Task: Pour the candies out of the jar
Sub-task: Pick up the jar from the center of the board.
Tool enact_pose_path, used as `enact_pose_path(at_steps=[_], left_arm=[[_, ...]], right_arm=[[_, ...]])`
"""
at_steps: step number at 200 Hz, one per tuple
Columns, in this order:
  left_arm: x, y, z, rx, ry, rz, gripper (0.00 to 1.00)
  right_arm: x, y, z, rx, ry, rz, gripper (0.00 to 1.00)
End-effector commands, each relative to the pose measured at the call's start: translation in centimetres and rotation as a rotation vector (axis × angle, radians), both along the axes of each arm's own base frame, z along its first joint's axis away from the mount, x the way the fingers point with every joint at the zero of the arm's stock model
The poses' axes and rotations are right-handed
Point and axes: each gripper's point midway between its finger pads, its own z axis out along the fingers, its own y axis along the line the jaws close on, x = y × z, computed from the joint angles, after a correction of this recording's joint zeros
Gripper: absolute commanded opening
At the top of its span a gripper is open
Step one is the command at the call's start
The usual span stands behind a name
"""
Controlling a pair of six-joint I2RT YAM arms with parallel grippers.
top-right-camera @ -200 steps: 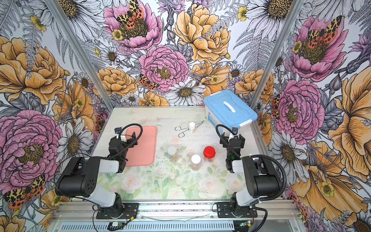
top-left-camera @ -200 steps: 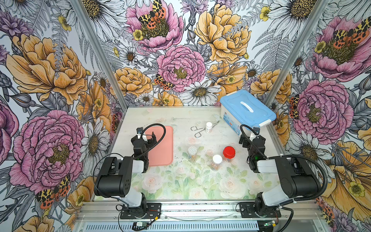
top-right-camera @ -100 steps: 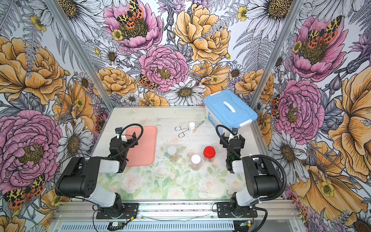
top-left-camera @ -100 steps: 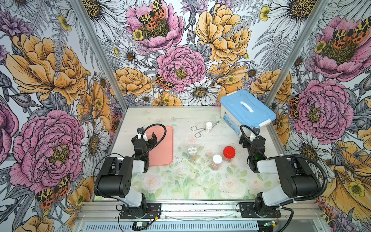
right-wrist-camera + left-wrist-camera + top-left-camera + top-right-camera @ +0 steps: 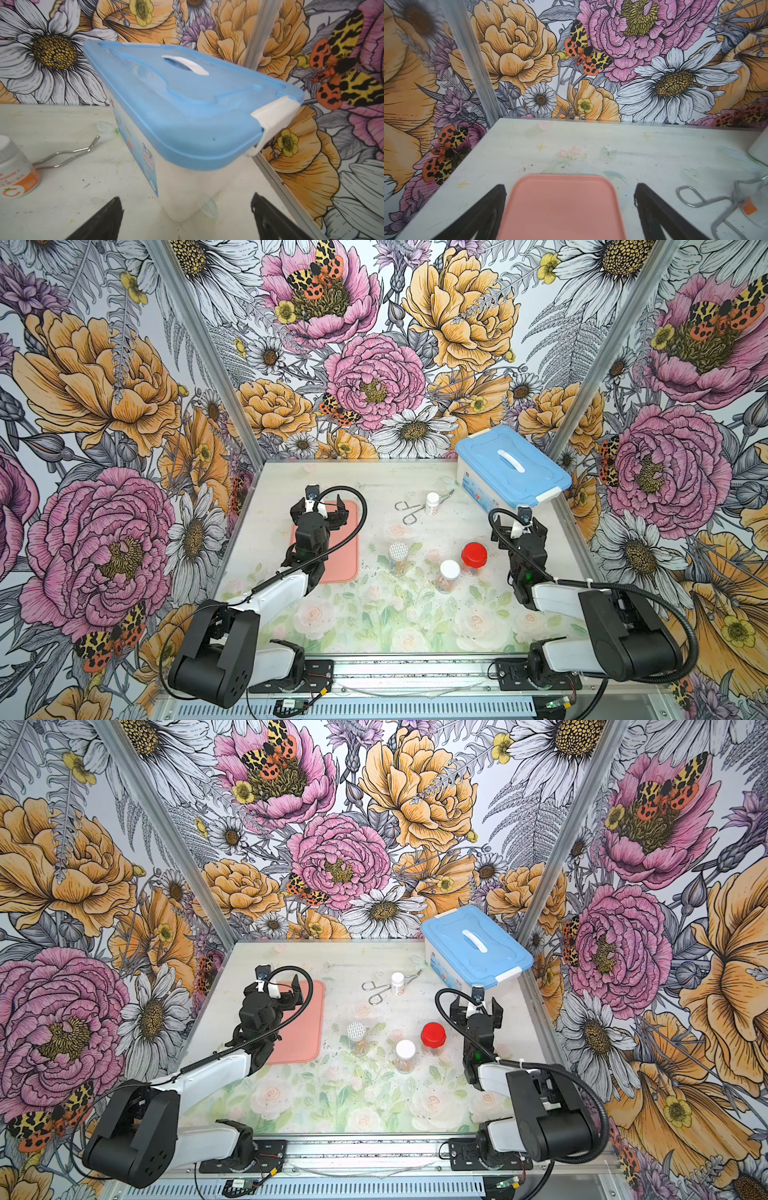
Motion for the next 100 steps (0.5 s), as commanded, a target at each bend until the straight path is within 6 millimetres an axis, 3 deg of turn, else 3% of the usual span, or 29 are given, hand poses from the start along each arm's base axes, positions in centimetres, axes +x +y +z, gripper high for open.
enact_pose_path(at_steps=[1,20,44,74,100], left_arm=[[-0.1,-2.0,-1.6,-0.065,0.100,-0.033,0.98],[-0.1,-4.1,-2.3,-0.096,0.153,-0.072,0.98],[-0.8,-5.3,-4.0,-0.196,0.232,-0.079,0.98],[-2.2,-5.5,-6.0,-0.292,0.298,-0.069,0.99],[-3.2,-4.6,-7.2,-0.328,0.351,-0.047,0.99]], right_arm=[[0.7,0.4,3.3,-0.009,-0.005,-0.001,0.99],[1.1,1.4,5.5,0.060,0.003,0.012,0.99],[1.7,3.8,7.0,0.176,0.159,0.055,0.99],[0.6,9.7,7.6,0.134,0.333,0.193,1.00],[-2.1,16.5,7.0,0.130,0.484,0.360,1.00]])
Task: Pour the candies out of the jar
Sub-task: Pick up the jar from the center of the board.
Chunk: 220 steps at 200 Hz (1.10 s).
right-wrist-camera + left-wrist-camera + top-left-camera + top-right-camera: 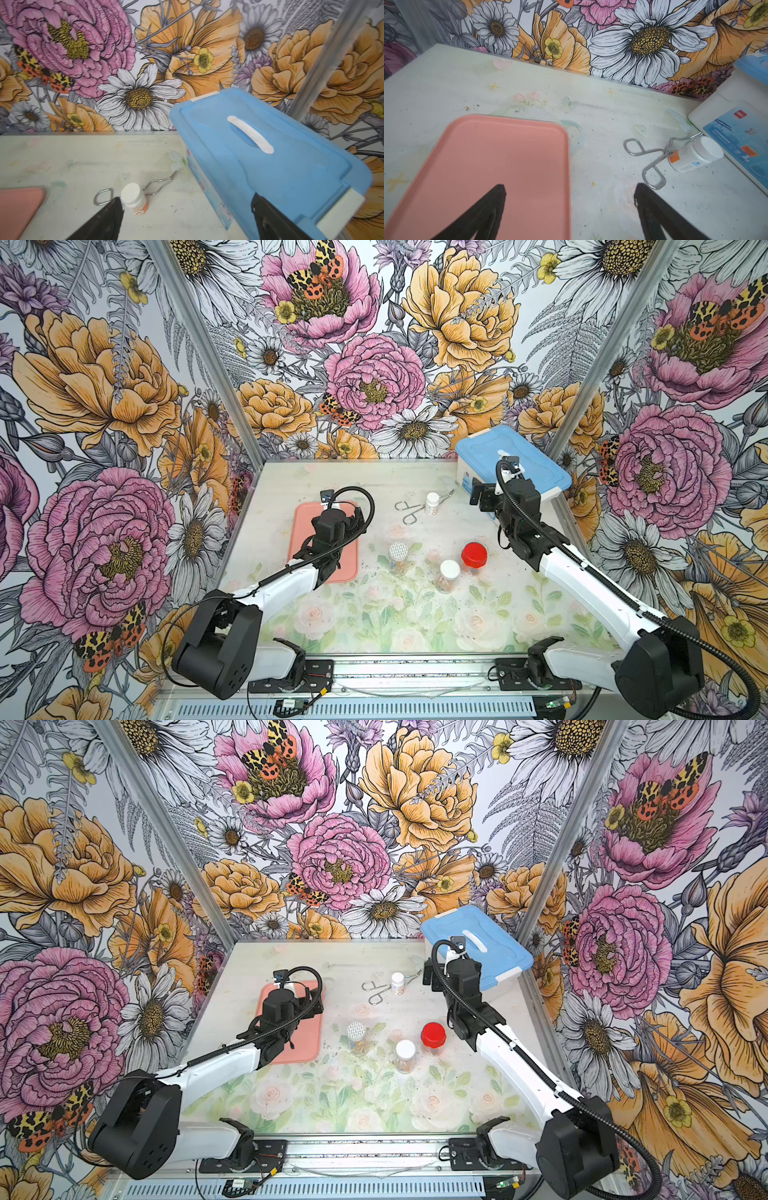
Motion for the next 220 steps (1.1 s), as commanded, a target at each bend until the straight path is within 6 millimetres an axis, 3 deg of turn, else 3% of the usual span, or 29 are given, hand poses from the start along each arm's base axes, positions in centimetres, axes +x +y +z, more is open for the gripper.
enact_pose_path(at_steps=[1,51,89,143,189,220], left_arm=[[-1.5,0.7,-1.7,-0.080,0.087,0.022,0.99],[-2.7,5.1,-2.5,-0.201,0.077,0.130,0.99],[-4.1,8.5,-3.4,-0.313,0.062,0.213,0.99],[-5.9,10.4,-3.0,-0.338,0.011,0.249,0.99],[-6.3,10.3,-2.7,-0.336,-0.006,0.238,0.99],[-6.0,9.4,-2.2,-0.352,-0.010,0.205,0.99]], right_arm=[[-4.0,4.9,-5.2,-0.052,0.303,0.142,1.00],[-9.8,16.9,-6.9,-0.116,0.470,0.449,0.99],[-11.9,21.6,-7.7,-0.191,0.551,0.522,0.96],[-10.9,21.9,-11.0,-0.255,0.607,0.431,0.86],[-10.9,22.9,-14.0,-0.285,0.661,0.413,0.81],[-10.6,23.6,-15.0,-0.263,0.684,0.394,0.76]])
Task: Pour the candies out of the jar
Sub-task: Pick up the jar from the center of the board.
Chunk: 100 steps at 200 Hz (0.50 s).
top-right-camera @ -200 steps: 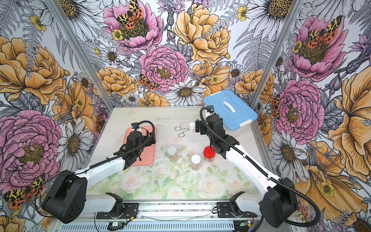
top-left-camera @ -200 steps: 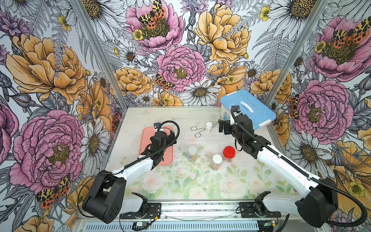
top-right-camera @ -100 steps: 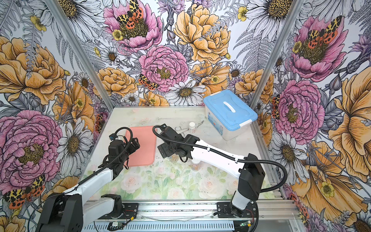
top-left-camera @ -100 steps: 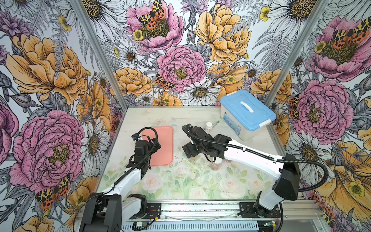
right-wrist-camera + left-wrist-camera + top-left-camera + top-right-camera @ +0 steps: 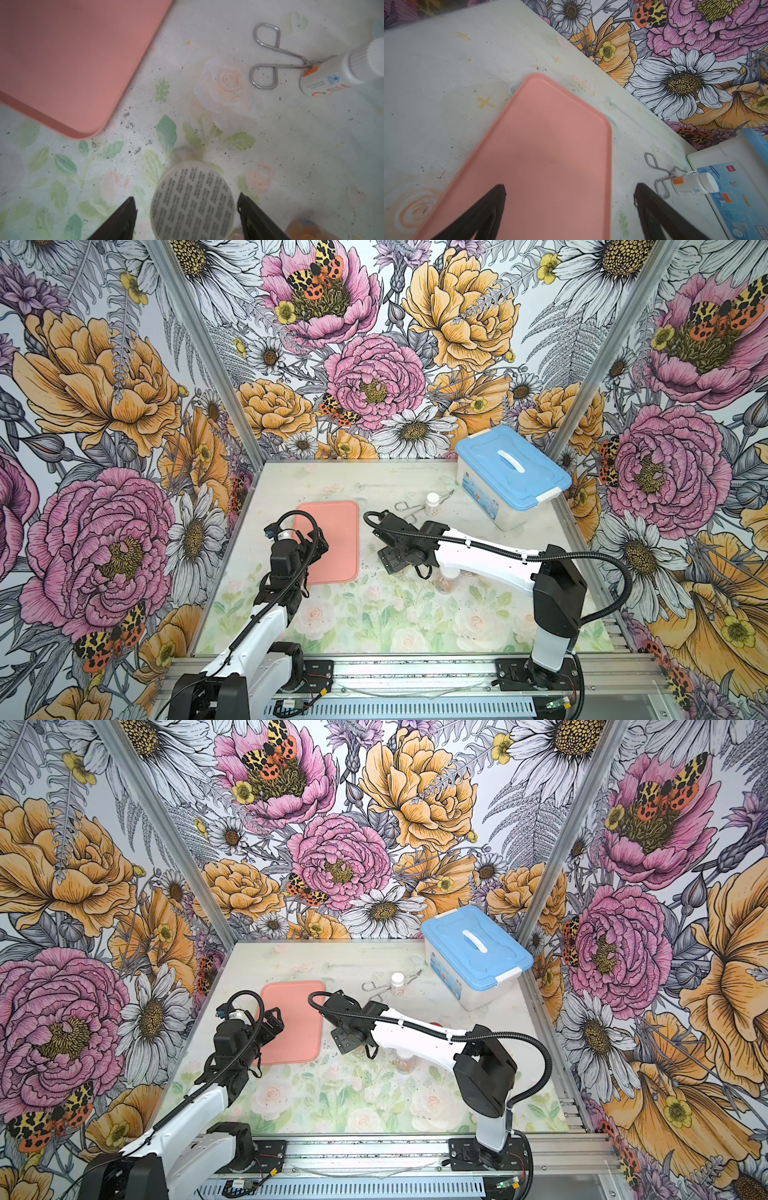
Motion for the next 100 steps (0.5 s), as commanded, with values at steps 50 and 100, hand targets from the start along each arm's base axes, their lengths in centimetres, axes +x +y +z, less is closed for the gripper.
enact_pose_path(at_steps=[50,100], left_arm=[[0.8,-3.2,1.3,0.034,-0.030,-0.114,0.99],[1.5,-5.6,0.9,0.068,0.000,-0.189,0.99]], right_arm=[[1.0,0.8,0.4,0.025,-0.017,-0.059,0.55],[1.5,0.1,2.9,0.072,-0.038,-0.040,0.43]])
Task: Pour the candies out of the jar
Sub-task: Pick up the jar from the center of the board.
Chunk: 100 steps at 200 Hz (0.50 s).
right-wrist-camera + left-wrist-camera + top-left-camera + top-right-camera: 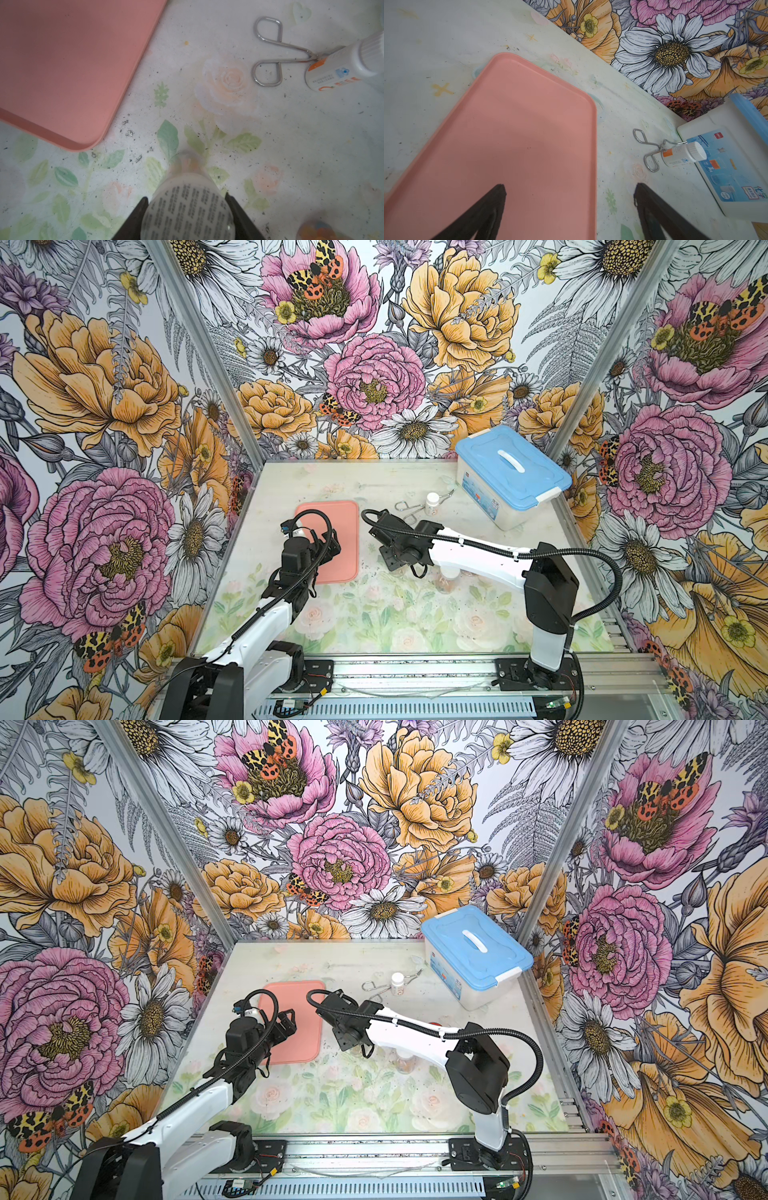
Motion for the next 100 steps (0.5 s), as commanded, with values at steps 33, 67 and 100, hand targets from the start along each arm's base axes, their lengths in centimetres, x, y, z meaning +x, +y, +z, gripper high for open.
enact_pose_path(at_steps=[33,67,100], left_arm=[[2.0,-3.8,1.1,0.041,-0.008,-0.113,0.99],[3.3,-6.3,0.0,0.002,0.026,-0.167,0.99],[4.8,-8.8,-1.4,-0.041,0.066,-0.229,0.99]], right_arm=[[2.8,-2.6,7.2,0.158,-0.061,0.041,0.41],[5.7,-6.8,12.0,0.190,-0.171,0.037,0.40],[7.5,-10.8,15.6,0.212,-0.271,-0.042,0.40]])
